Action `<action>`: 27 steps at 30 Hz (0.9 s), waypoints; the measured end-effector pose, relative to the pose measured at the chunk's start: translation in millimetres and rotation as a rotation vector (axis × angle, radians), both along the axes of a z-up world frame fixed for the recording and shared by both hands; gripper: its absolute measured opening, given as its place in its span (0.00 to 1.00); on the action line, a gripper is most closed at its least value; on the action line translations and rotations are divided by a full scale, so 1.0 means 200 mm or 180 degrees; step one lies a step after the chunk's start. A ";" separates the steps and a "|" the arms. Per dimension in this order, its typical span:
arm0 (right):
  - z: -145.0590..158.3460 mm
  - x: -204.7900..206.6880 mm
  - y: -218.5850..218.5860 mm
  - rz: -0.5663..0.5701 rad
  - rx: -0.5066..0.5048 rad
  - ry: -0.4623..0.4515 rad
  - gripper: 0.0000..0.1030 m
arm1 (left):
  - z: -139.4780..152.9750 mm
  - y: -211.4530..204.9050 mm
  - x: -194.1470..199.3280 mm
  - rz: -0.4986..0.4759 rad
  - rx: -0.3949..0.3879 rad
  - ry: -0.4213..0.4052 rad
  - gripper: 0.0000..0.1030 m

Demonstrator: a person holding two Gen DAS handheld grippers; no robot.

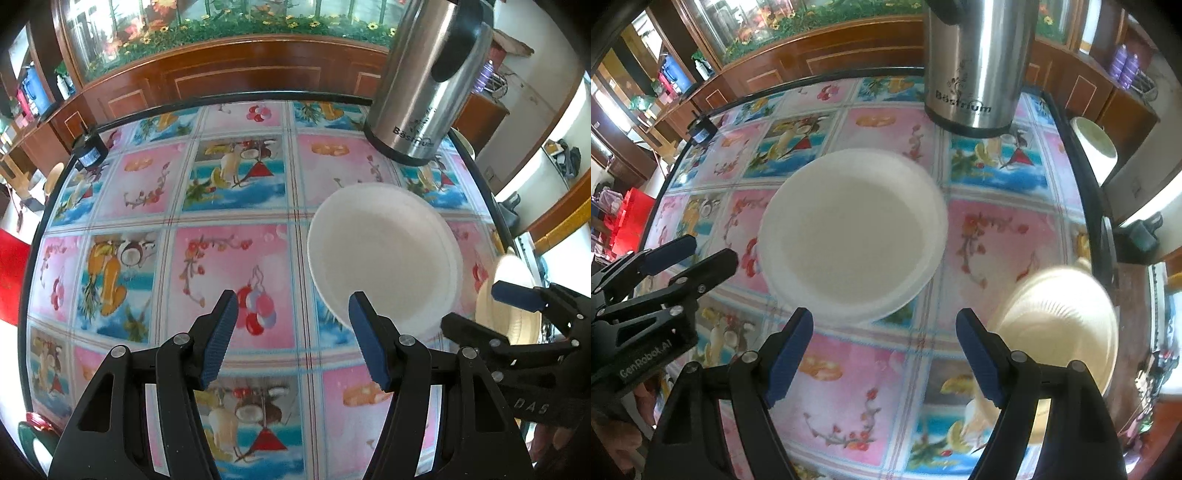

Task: Organize plates and bowls
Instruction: 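Lower the open left gripper onto the rim of the white plate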

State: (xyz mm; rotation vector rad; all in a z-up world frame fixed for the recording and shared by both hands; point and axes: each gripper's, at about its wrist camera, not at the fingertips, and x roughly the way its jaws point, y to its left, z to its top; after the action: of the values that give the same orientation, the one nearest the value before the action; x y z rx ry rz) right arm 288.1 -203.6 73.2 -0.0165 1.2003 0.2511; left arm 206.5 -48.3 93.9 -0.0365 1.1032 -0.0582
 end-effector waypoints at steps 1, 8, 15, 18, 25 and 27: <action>0.00 0.02 -0.01 0.0007 -0.0003 -0.0002 0.78 | -0.01 0.00 0.02 0.0027 -0.0023 0.0006 0.61; -0.01 0.15 -0.03 0.0044 -0.0031 0.0006 0.78 | -0.05 -0.03 0.11 0.0080 0.0037 0.0065 0.61; -0.04 0.24 -0.03 0.0138 -0.0017 0.0009 0.78 | -0.10 -0.06 0.16 0.0079 0.0108 0.0115 0.61; -0.06 0.27 -0.05 0.0169 0.0019 0.0030 0.78 | -0.13 -0.05 0.18 0.0107 0.0079 0.0143 0.61; -0.11 0.31 -0.09 0.0192 0.0149 0.0074 0.78 | -0.19 -0.04 0.21 0.0179 0.0051 0.0204 0.61; -0.12 0.32 -0.09 0.0197 0.0177 0.0090 0.78 | -0.20 -0.04 0.21 0.0188 0.0030 0.0209 0.61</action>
State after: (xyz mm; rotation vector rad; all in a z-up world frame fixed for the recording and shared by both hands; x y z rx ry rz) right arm 351.6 -222.6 48.6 -0.0017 1.2216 0.3398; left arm 248.1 -56.8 54.3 -0.0630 1.1674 0.0011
